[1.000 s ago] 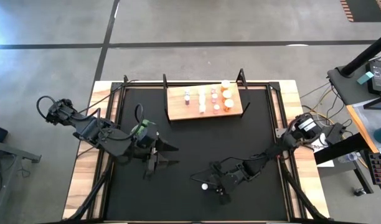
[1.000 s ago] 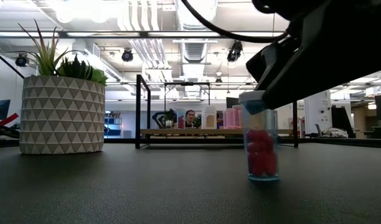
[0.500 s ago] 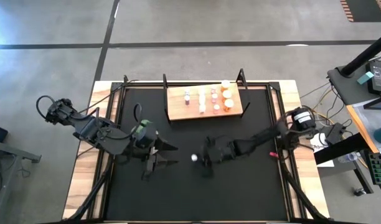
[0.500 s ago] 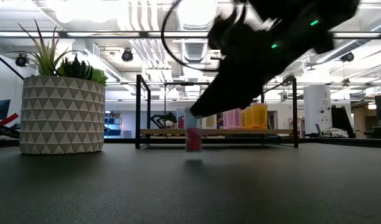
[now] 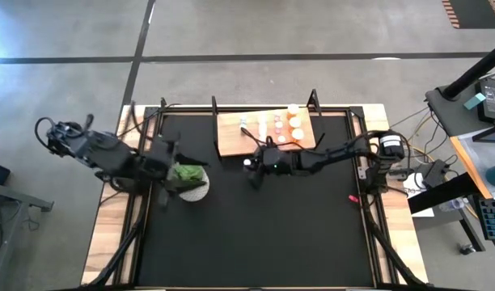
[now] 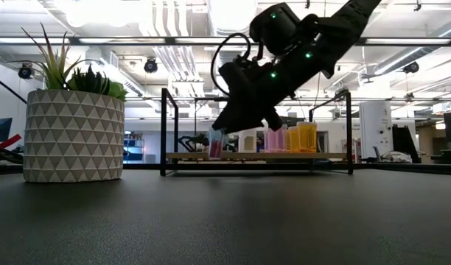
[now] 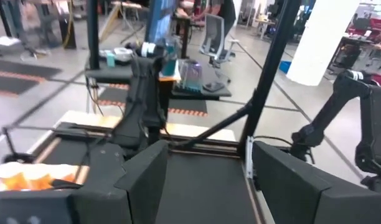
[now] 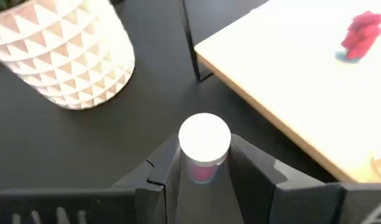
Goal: Pick and place medicine bottles onto shelf by color
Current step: Put the blue pill bottle on the shelf aligned with the other blue pill bottles
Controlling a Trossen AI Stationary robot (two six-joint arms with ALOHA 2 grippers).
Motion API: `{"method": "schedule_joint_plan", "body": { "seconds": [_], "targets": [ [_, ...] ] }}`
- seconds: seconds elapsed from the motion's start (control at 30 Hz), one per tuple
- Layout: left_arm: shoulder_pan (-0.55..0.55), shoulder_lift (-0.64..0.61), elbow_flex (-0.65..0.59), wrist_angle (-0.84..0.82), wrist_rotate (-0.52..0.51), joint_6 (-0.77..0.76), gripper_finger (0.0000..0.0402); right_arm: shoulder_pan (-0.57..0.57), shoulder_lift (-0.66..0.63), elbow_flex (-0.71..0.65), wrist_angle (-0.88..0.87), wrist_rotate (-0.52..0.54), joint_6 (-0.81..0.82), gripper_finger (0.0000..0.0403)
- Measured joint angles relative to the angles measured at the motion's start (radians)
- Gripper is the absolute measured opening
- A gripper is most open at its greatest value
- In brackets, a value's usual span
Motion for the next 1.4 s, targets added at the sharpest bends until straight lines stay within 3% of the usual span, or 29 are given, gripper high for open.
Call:
{"method": "schedule_joint_plan", "body": {
  "seconds": [0.43, 0.73, 1.23, 1.4],
  "targets": [
    [0.005, -0.110, 0.000, -0.125, -0.024, 0.084, 0.0219, 0.015, 0.006, 0.006, -0.057, -0.006, 0.000, 0.0109],
    [0.005, -0.115, 0.000, -0.176, -0.030, 0.079, 0.0219, 0.015, 0.008, 0.006, -0.163, -0.007, -0.004, 0.0111],
    [0.005, -0.112, 0.000, -0.172, -0.037, 0.078, 0.0219, 0.015, 0.008, 0.006, -0.163, -0.007, -0.001, 0.0112],
    [0.005, -0.110, 0.000, -0.171, -0.037, 0.076, 0.0219, 0.015, 0.005, 0.005, -0.165, -0.007, -0.001, 0.0131]
  ]
}}
